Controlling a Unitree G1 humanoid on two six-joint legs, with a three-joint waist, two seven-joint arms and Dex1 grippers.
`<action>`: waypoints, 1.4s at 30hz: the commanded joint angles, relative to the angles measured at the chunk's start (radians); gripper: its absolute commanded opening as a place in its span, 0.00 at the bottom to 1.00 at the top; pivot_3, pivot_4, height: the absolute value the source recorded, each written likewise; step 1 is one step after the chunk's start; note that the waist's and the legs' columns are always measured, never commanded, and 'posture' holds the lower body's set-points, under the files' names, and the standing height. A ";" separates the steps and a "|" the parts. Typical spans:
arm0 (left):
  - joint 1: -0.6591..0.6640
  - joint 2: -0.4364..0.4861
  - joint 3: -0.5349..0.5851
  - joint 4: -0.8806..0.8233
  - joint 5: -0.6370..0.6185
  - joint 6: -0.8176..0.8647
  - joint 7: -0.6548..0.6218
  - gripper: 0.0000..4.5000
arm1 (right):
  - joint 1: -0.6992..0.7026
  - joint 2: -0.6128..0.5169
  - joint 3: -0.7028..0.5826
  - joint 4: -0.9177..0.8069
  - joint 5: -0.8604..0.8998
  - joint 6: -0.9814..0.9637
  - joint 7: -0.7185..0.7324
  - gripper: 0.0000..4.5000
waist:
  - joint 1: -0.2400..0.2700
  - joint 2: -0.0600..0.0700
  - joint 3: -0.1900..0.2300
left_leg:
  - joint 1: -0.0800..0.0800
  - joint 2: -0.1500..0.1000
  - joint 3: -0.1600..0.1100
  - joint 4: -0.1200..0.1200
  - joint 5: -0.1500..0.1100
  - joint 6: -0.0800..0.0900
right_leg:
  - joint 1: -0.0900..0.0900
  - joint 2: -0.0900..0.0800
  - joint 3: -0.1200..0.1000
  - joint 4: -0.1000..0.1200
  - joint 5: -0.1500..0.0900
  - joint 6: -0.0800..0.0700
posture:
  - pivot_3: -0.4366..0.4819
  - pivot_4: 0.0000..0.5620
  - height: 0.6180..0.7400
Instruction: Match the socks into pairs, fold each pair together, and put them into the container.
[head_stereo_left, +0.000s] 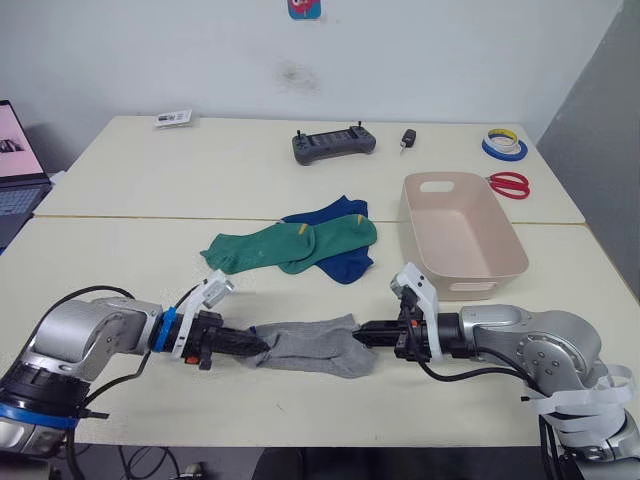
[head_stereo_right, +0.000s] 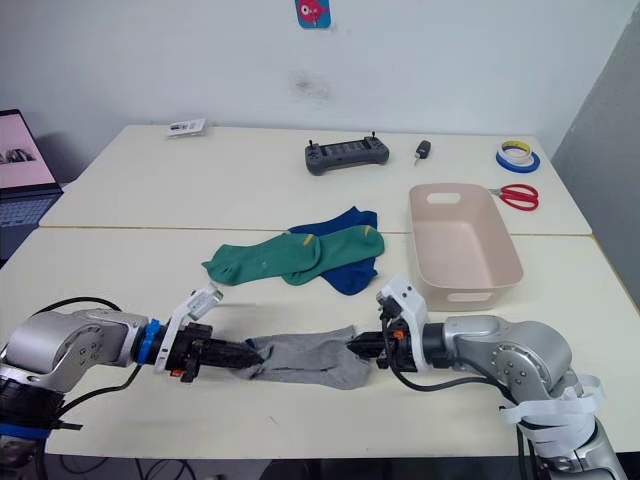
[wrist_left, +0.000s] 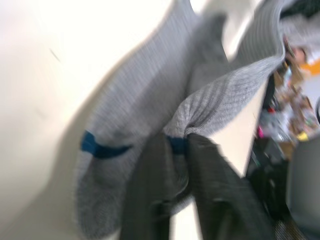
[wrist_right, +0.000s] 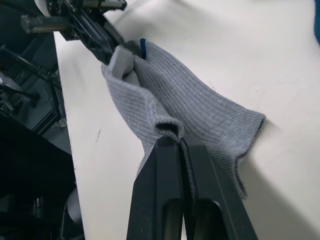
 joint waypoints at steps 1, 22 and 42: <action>-0.041 -0.002 0.082 0.013 -0.006 -0.006 0.021 0.44 | -0.013 0.009 -0.007 -0.020 -0.001 -0.018 0.003 0.00 | -0.001 0.000 0.000 | 0.000 0.000 0.000 0.000 0.000 0.000 | 0.000 0.000 0.000 0.000 0.000 0.000 | 0.48 0.27 1.00; 0.149 0.044 0.134 -0.080 0.116 -0.322 -0.095 0.72 | -0.018 0.008 -0.001 -0.007 -0.048 -0.058 0.028 0.00 | 0.000 0.000 0.000 | 0.000 0.000 0.001 0.000 0.000 0.000 | 0.000 -0.001 0.000 0.000 0.000 0.000 | 0.48 0.27 1.00; 0.180 0.061 0.190 -0.145 0.053 -0.241 -0.126 0.01 | -0.022 0.000 -0.063 -0.061 0.013 -0.043 0.041 0.00 | -0.001 0.000 0.000 | 0.000 0.000 0.001 0.000 0.000 0.000 | 0.000 -0.001 0.000 0.000 0.000 0.000 | 0.48 0.27 1.00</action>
